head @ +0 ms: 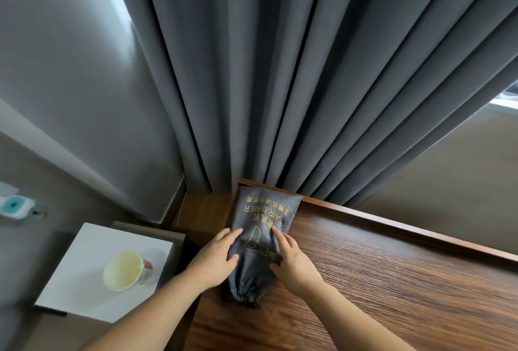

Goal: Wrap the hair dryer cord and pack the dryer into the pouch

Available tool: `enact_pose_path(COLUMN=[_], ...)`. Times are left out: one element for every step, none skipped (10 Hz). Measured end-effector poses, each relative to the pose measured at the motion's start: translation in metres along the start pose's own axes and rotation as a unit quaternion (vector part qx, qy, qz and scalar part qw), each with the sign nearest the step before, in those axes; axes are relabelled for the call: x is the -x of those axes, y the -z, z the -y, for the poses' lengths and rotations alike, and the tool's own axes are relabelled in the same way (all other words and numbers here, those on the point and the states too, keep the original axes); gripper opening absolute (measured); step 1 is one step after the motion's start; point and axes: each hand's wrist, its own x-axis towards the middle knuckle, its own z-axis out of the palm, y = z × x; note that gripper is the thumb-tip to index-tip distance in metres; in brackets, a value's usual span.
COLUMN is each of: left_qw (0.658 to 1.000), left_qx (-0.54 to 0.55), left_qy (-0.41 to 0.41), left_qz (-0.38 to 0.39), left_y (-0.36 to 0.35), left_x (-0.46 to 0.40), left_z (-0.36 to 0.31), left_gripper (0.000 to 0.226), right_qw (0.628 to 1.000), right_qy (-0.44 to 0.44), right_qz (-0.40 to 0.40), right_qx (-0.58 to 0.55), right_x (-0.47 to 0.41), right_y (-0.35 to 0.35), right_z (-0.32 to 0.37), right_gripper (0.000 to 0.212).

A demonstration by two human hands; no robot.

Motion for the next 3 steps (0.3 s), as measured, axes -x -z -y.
enact_pose_path(left_qw=[1.0, 1.0, 0.998], left_qx=[-0.005, -0.004, -0.004], left_qy=[0.009, 0.018, 0.032], left_qz=[-0.001, -0.019, -0.05], left_y=[-0.002, -0.001, -0.001], left_x=[0.012, 0.03, 0.058], left_z=[-0.004, -0.01, -0.02], left_gripper=[0.062, 0.06, 0.059], right_qw=[1.0, 0.996, 0.996], right_qy=[0.006, 0.072, 0.086], right_qz=[0.019, 0.034, 0.019], right_qx=[0.008, 0.042, 0.026], right_x=[0.007, 0.014, 0.024], right_y=[0.008, 0.021, 0.04], right_z=[-0.001, -0.005, -0.017], right_gripper=[0.082, 0.071, 0.08])
